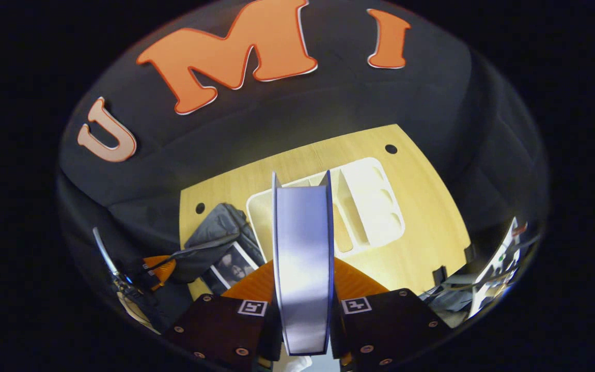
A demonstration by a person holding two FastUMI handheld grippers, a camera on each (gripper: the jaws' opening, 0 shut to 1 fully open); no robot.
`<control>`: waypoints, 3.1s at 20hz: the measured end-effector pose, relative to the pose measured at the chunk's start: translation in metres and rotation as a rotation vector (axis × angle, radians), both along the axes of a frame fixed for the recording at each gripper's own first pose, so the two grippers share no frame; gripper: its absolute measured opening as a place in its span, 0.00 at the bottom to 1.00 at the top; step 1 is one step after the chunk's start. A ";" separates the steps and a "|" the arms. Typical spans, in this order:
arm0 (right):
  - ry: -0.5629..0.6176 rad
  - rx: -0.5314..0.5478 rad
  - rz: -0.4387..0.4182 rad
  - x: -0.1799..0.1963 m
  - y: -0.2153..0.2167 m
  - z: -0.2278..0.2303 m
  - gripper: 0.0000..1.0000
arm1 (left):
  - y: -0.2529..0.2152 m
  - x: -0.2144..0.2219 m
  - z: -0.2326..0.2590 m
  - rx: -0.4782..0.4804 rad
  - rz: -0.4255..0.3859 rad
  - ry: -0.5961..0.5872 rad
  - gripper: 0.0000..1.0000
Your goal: Open the schoolbag, grab two books from the bookshelf and put them into the schoolbag.
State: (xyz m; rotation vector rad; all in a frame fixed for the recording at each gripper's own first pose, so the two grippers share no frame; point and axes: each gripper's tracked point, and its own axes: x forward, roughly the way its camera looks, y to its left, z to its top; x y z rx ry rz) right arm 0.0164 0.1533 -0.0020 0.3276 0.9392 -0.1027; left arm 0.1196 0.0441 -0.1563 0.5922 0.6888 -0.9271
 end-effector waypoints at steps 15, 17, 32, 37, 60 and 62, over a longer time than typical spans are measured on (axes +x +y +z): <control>-0.102 0.782 -0.144 -0.061 0.104 -0.132 0.37 | -0.015 0.003 0.007 0.096 -0.100 -0.033 0.01; -0.112 0.824 -0.161 -0.062 0.113 -0.149 0.37 | -0.013 0.001 0.005 0.097 -0.102 -0.031 0.01; -0.146 0.990 -0.229 0.006 0.216 -0.232 0.37 | -0.025 -0.016 0.016 0.105 -0.138 -0.055 0.01; -0.220 0.997 -0.286 0.036 0.247 -0.235 0.37 | -0.038 -0.030 0.031 0.047 -0.159 -0.042 0.01; 0.025 0.621 -0.294 -0.014 0.194 -0.278 0.98 | -0.038 -0.077 -0.004 -0.002 0.009 0.114 0.01; 0.049 0.553 -0.262 -0.023 0.174 -0.278 0.98 | -0.045 -0.085 -0.010 -0.027 0.056 0.151 0.03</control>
